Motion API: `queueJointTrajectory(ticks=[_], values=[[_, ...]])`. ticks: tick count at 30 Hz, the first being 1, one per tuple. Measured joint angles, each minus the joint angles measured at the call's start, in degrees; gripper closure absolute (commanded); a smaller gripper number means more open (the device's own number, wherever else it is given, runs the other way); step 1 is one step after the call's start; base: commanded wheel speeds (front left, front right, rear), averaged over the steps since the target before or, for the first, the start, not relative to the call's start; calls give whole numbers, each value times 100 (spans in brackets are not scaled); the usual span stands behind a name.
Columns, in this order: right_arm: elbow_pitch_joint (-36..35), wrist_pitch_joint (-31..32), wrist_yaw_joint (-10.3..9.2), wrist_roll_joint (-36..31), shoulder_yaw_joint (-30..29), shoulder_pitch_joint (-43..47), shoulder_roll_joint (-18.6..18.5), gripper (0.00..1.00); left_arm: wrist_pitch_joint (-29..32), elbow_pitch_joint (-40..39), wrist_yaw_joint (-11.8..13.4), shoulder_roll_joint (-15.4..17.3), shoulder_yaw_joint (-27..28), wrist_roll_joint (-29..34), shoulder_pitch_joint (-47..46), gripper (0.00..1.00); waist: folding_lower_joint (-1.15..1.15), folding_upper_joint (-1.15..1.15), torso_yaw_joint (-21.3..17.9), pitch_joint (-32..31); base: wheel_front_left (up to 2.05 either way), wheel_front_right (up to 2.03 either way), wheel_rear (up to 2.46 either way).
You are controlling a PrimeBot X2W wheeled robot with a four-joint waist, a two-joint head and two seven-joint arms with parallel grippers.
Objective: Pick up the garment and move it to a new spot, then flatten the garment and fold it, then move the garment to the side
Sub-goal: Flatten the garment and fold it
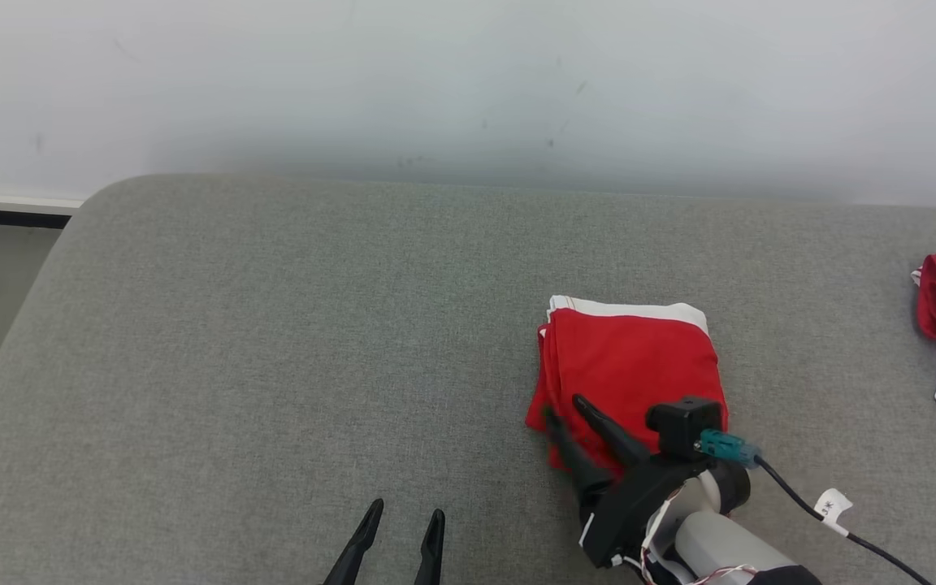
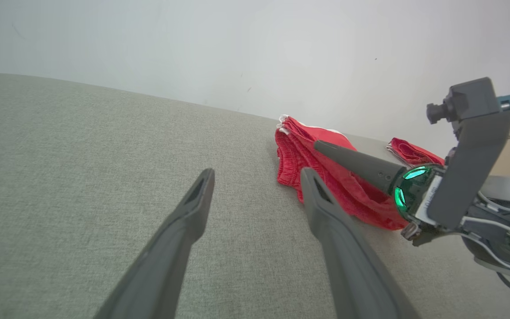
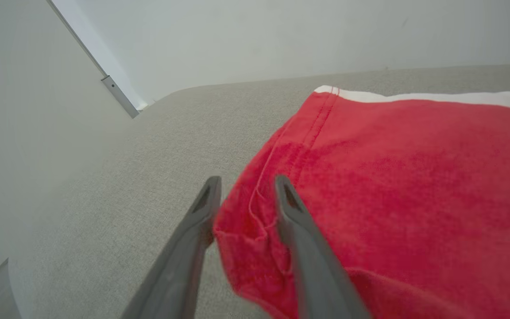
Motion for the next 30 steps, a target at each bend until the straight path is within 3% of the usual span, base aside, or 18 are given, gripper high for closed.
queueJointTrajectory(ticks=[10,17,30], values=[[-699,0,0,240,41,168,41,0,-1,5,66,7,71,-1,9,0,0,0,-163,-61,0,0,0],[-1104,0,0,-637,-749,296,-263,0,-1,-70,151,68,250,-3,55,0,0,0,-371,-131,0,0,0],[-1650,0,0,-2050,-2339,1141,-357,0,-2,-281,247,164,759,-7,230,0,0,0,-799,-363,0,0,0]])
